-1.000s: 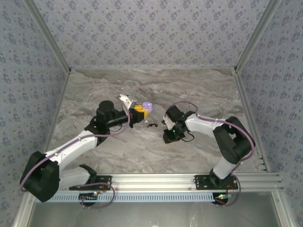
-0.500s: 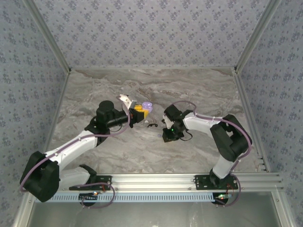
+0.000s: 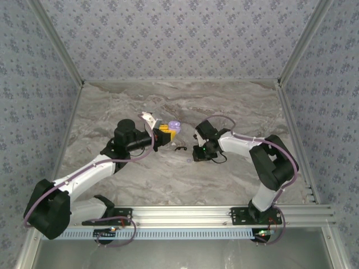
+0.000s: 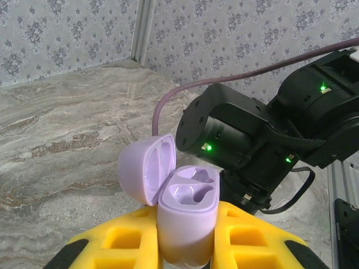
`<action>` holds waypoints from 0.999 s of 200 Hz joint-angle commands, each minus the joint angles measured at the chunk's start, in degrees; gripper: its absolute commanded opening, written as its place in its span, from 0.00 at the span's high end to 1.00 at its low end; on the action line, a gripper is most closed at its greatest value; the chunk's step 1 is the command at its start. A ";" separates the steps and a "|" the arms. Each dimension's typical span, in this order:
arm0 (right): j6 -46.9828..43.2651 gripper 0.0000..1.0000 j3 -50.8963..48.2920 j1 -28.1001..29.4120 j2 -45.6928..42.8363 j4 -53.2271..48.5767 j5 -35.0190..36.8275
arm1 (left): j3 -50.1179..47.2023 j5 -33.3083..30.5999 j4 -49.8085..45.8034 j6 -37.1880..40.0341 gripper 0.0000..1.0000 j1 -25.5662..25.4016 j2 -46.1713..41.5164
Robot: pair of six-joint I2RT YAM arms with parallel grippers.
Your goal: Insert the wireless bluetooth earbuds into the charging case
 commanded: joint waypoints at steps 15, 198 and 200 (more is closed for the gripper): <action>0.99 0.83 -0.08 -0.89 -2.41 1.31 -0.29 | 1.17 -0.30 0.25 0.61 0.90 -0.30 -1.09; -15.05 0.56 11.32 1.24 3.35 -12.98 6.46 | 1.50 -0.61 0.16 0.32 0.90 -0.34 -0.94; -15.09 0.56 11.41 1.29 3.45 -12.98 6.53 | 1.49 -0.62 0.14 0.29 0.90 -0.36 -0.94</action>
